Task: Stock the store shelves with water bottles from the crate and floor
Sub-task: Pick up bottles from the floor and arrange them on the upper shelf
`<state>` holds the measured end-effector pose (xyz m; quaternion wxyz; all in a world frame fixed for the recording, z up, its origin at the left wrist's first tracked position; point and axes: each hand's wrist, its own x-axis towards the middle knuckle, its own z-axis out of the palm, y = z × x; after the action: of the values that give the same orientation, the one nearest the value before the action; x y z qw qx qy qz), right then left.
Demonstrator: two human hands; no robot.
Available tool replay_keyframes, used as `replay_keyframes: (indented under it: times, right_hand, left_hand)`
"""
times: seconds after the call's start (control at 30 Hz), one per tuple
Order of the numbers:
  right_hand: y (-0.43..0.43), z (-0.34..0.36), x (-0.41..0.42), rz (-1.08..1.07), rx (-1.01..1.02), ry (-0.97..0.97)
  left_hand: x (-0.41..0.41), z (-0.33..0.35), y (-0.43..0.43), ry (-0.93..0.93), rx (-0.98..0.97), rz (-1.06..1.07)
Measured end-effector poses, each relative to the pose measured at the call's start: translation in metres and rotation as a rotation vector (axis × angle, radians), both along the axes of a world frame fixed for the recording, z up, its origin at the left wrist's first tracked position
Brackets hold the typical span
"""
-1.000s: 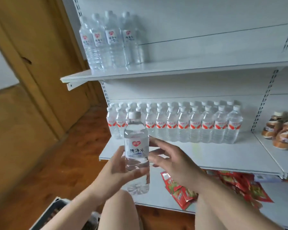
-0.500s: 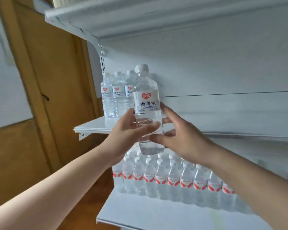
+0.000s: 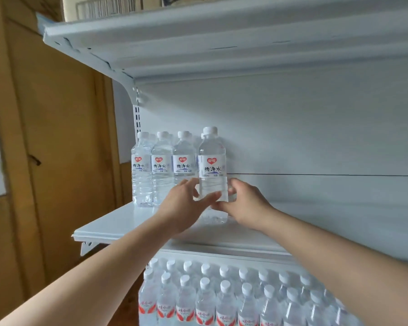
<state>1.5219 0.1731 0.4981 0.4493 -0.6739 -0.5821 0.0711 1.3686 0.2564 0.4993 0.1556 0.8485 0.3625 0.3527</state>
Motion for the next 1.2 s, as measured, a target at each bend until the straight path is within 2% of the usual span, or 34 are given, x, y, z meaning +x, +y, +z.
replay_keyframes:
  times: [0.07, 0.23, 0.37, 0.5, 0.6, 0.73, 0.83, 0.9, 1.0, 1.2]
  right_hand:
    - [0.020, 0.000, 0.006, -0.033, -0.008, -0.027]
    - [0.059, -0.001, 0.019, -0.111, -0.071, -0.113]
    - [0.071, 0.005, 0.018, -0.136, -0.102, -0.230]
    - [0.067, 0.001, 0.013, -0.172, -0.187, -0.296]
    - [0.052, 0.001, 0.005, -0.170, -0.271, -0.332]
    - [-0.017, 0.005, -0.017, -0.027, -0.088, -0.047]
    - [-0.109, -0.015, -0.037, 0.195, 0.156, 0.170]
    - [-0.171, -0.044, -0.048, 0.216, 0.217, 0.243]
    - [-0.237, -0.106, -0.053, 0.141, 0.198, 0.404]
    - [-0.302, -0.266, -0.053, -0.107, -0.081, 0.668]
  left_hand:
    - [0.004, -0.005, 0.020, 0.058, -0.008, 0.066]
    - [0.010, -0.013, 0.046, 0.099, -0.073, 0.049]
    - [0.011, -0.018, 0.050, 0.154, -0.013, 0.075]
    - [0.009, -0.017, 0.045, 0.111, 0.000, 0.077]
    - [0.000, -0.010, 0.030, -0.001, 0.060, 0.083]
    - [-0.019, -0.001, -0.010, -0.279, 0.031, -0.095]
    - [-0.038, -0.008, -0.071, -0.437, -0.088, -0.312]
    - [-0.048, -0.034, -0.112, -0.529, -0.213, -0.435]
    - [-0.054, -0.097, -0.162, -0.575, -0.455, -0.528]
    - [-0.043, -0.241, -0.237, -0.403, -0.874, -0.517]
